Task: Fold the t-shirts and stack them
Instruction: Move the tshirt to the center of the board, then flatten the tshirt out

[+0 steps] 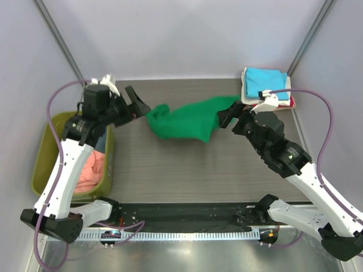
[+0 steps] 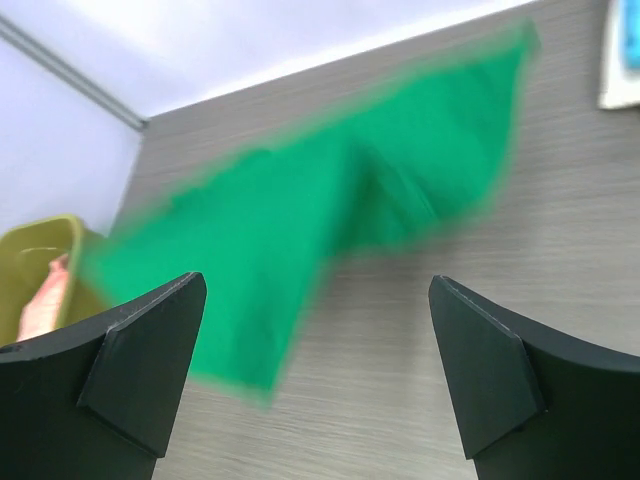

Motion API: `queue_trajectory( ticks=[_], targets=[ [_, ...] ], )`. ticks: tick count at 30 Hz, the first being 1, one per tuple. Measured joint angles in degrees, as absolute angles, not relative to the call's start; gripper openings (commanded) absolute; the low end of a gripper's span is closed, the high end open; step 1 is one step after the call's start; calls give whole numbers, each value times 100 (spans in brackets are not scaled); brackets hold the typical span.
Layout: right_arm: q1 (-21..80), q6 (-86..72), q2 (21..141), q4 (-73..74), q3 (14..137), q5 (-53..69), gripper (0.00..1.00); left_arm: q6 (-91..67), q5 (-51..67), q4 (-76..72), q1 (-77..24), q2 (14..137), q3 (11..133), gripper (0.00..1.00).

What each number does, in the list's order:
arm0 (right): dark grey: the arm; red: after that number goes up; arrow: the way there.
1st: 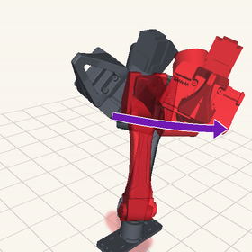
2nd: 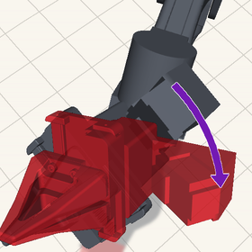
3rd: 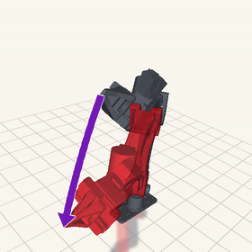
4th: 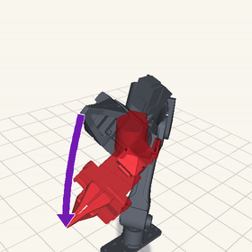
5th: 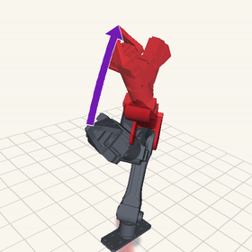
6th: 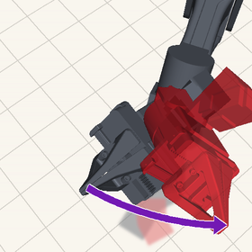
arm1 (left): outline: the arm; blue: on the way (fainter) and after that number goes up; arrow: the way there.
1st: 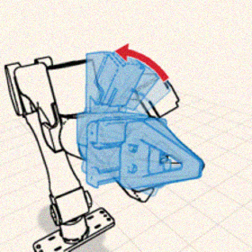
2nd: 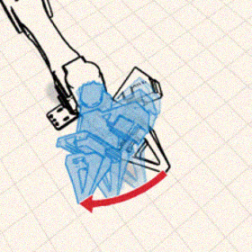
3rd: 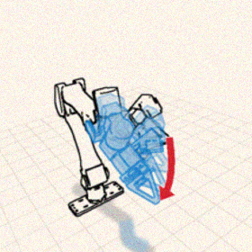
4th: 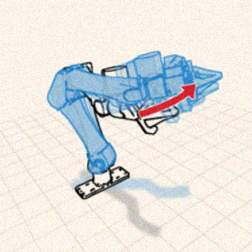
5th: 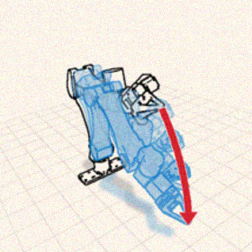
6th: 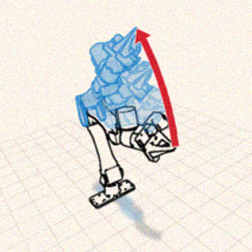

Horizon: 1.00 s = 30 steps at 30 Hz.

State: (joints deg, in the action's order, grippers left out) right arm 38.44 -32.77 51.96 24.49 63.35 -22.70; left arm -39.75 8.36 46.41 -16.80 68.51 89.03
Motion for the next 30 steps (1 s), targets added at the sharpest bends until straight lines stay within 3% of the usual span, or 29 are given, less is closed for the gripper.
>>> queue_trajectory(
  ticks=[5,9,14,20,29,30],
  targets=[
    [3839,-3245,4934,2908,6263,-2554,100,-3695,598,4923,-1680,5953,6919,100],
    [3837,-3389,5033,2993,5830,-2421,100,-3553,333,5059,-1680,5621,6497,100],
    [3828,-3599,5723,3052,5229,-2167,100,-3638,438,4648,-1717,5555,5922,92],
    [3428,-3618,6466,3127,4925,-1737,100,-3870,423,4246,-2185,6329,5603,88],
    [1205,-3555,7131,2506,4633,-508,100,-4506,340,3015,-4180,7942,5454,88],
    [1127,-3553,7216,2440,4626,-344,100,-4584,329,2888,-4344,8169,5439,83]
  ],
)
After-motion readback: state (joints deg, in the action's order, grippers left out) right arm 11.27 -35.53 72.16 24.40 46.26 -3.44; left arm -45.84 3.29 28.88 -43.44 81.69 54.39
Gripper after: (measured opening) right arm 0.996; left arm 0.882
